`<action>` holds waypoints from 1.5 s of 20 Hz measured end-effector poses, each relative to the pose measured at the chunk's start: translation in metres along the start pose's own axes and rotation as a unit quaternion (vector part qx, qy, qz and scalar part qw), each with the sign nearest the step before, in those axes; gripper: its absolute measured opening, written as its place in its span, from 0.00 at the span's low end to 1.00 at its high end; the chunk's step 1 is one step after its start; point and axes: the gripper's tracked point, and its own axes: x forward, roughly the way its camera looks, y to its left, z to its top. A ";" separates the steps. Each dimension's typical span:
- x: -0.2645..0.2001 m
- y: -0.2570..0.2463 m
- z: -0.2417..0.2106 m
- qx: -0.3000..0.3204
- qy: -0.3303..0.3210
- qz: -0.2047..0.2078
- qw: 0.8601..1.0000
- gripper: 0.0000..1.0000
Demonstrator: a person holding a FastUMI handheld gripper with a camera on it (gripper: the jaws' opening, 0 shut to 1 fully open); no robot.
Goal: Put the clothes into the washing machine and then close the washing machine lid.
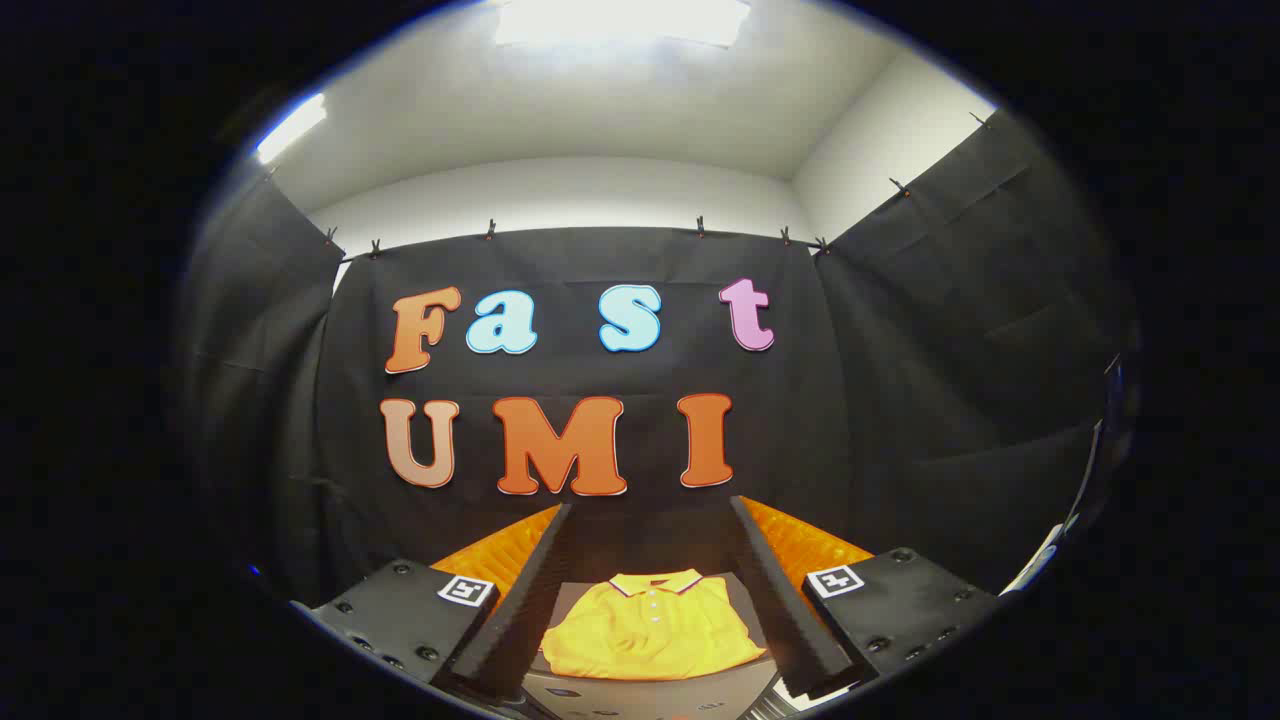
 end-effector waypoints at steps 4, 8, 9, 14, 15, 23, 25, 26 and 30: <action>0.004 -0.007 -0.002 -0.004 0.003 0.000 1.000 0.98; 0.002 -0.013 0.003 -0.002 0.002 -0.007 1.000 0.98; 0.001 -0.015 0.002 -0.004 0.003 -0.009 1.000 0.98; 0.000 -0.016 0.001 -0.008 0.006 -0.012 1.000 0.98; 0.000 -0.016 0.000 -0.008 0.006 -0.012 1.000 0.98; -0.004 -0.024 0.001 -0.012 0.009 -0.021 1.000 0.98; -0.003 -0.026 0.007 -0.008 0.002 -0.025 1.000 0.98; -0.004 -0.025 0.009 -0.003 -0.001 -0.023 1.000 0.98; -0.003 -0.027 0.014 -0.001 -0.007 -0.021 1.000 0.98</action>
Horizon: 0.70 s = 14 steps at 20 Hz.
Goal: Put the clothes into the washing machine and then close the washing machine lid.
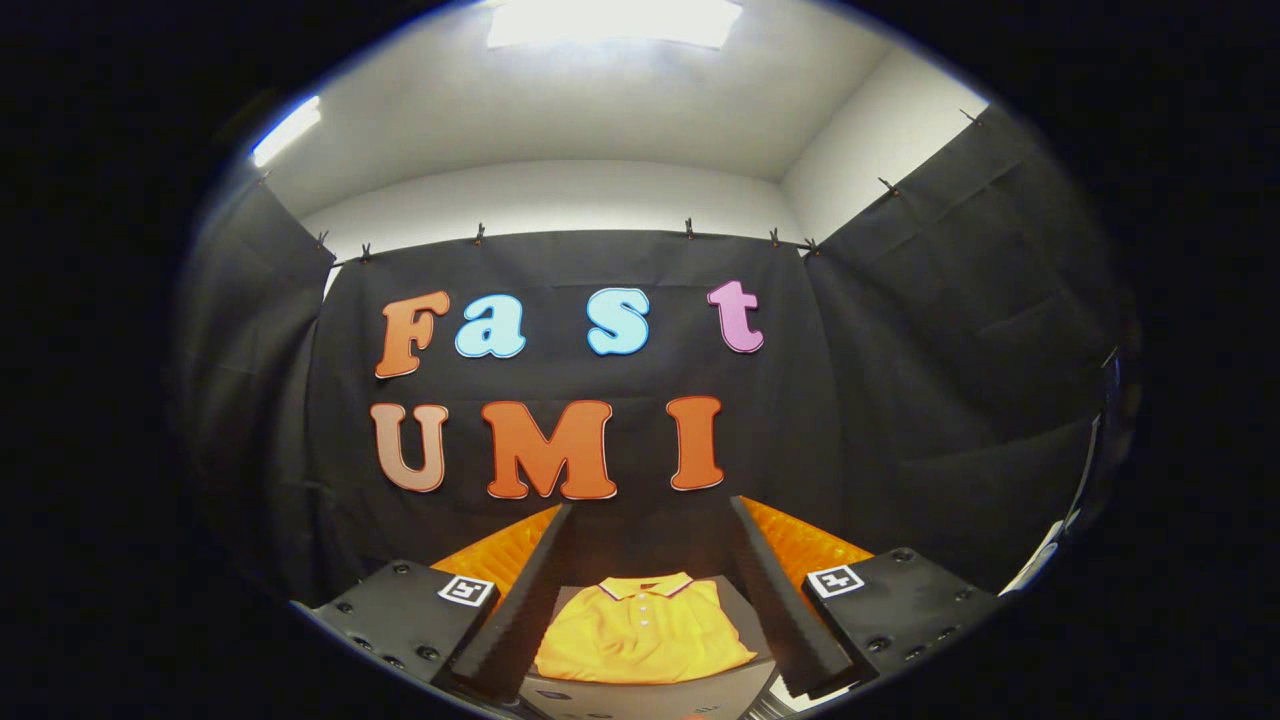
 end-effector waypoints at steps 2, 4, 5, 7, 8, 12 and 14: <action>0.002 -0.001 -0.002 -0.008 0.005 -0.003 1.000 0.98; 0.008 -0.003 -0.005 -0.013 0.015 -0.009 1.000 0.98; 0.013 -0.004 -0.006 -0.016 0.019 -0.012 1.000 0.98; 0.023 -0.001 -0.008 -0.018 0.030 -0.011 0.999 0.98; 0.030 0.002 -0.009 -0.019 0.033 -0.006 0.999 0.98; 0.064 0.023 -0.011 -0.034 0.049 0.023 0.998 0.98; 0.085 0.033 -0.023 -0.050 0.071 0.037 0.996 0.98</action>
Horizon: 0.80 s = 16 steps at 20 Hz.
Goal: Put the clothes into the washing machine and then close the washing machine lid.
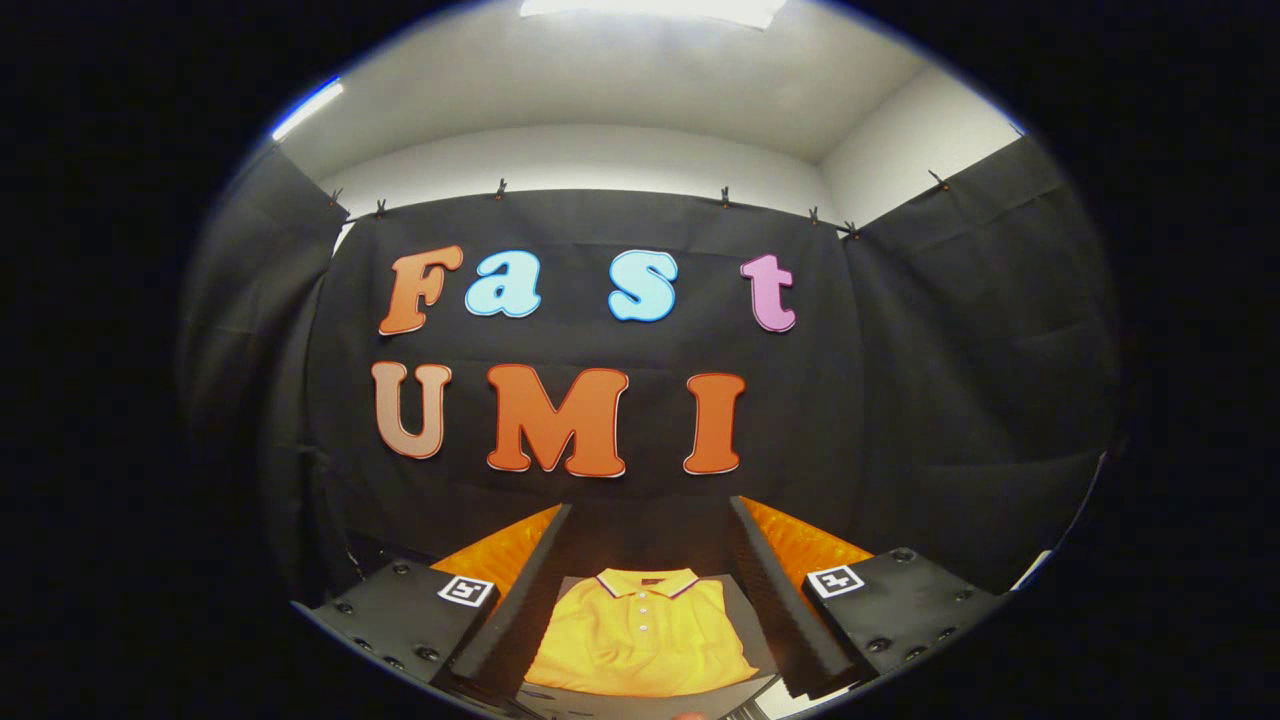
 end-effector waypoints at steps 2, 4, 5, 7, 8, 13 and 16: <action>0.027 0.009 -0.015 -0.011 0.028 0.015 0.999 0.97; 0.055 0.020 -0.032 -0.012 0.058 0.032 0.998 0.97; 0.070 0.022 -0.040 -0.011 0.074 0.035 0.997 0.97; 0.096 0.023 -0.060 -0.011 0.108 0.038 0.993 0.97; 0.109 0.023 -0.069 -0.008 0.123 0.038 0.992 0.97; 0.155 0.015 -0.129 0.016 0.203 0.031 0.978 0.97; 0.167 0.015 -0.183 0.045 0.279 0.036 0.959 0.98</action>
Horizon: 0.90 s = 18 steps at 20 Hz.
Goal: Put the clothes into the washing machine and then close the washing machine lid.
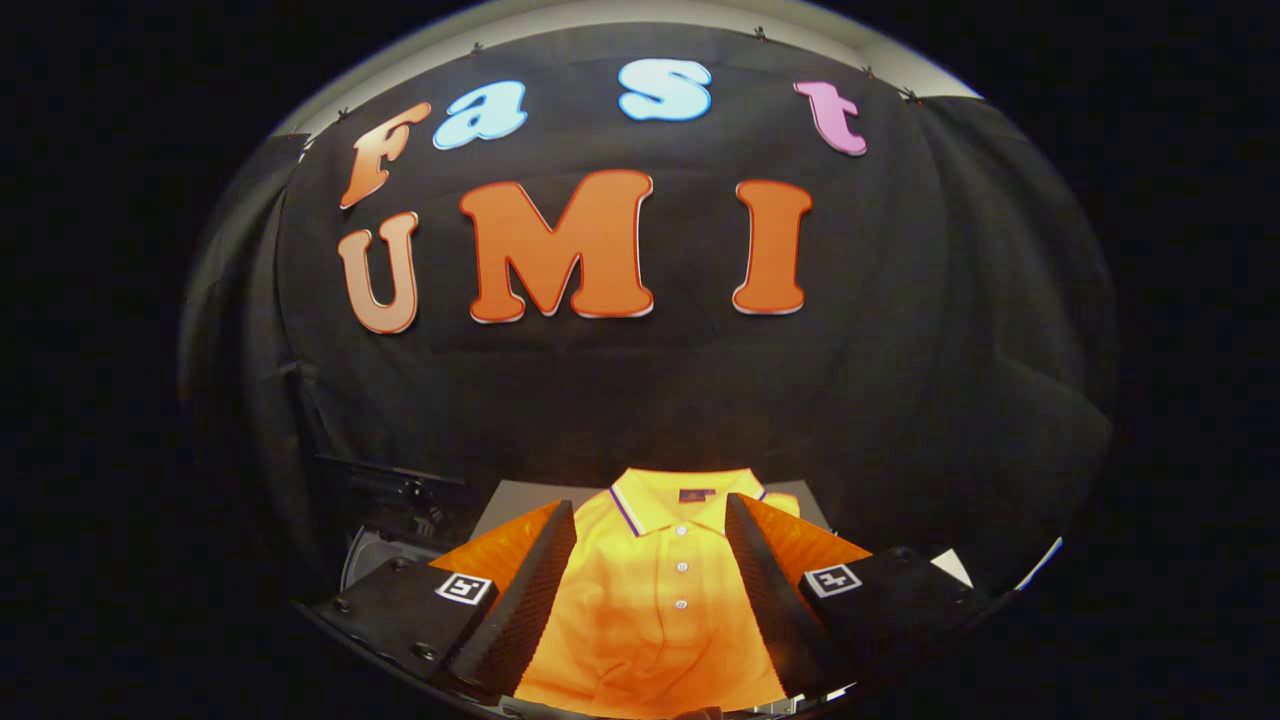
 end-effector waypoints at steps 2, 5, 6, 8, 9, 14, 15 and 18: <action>0.019 -0.003 -0.025 0.011 0.047 -0.001 0.999 0.98; 0.032 -0.004 -0.047 0.015 0.077 -0.004 0.997 0.98; 0.037 -0.007 -0.055 0.008 0.088 -0.008 0.996 0.98; 0.046 -0.013 -0.063 -0.005 0.105 -0.018 0.994 0.98; 0.051 -0.016 -0.066 -0.008 0.111 -0.025 0.993 0.98; 0.073 -0.029 -0.095 -0.003 0.156 -0.032 0.987 0.98; 0.077 -0.030 -0.102 -0.001 0.164 -0.030 0.986 0.98; 0.077 -0.031 -0.106 0.024 0.169 -0.018 0.985 0.97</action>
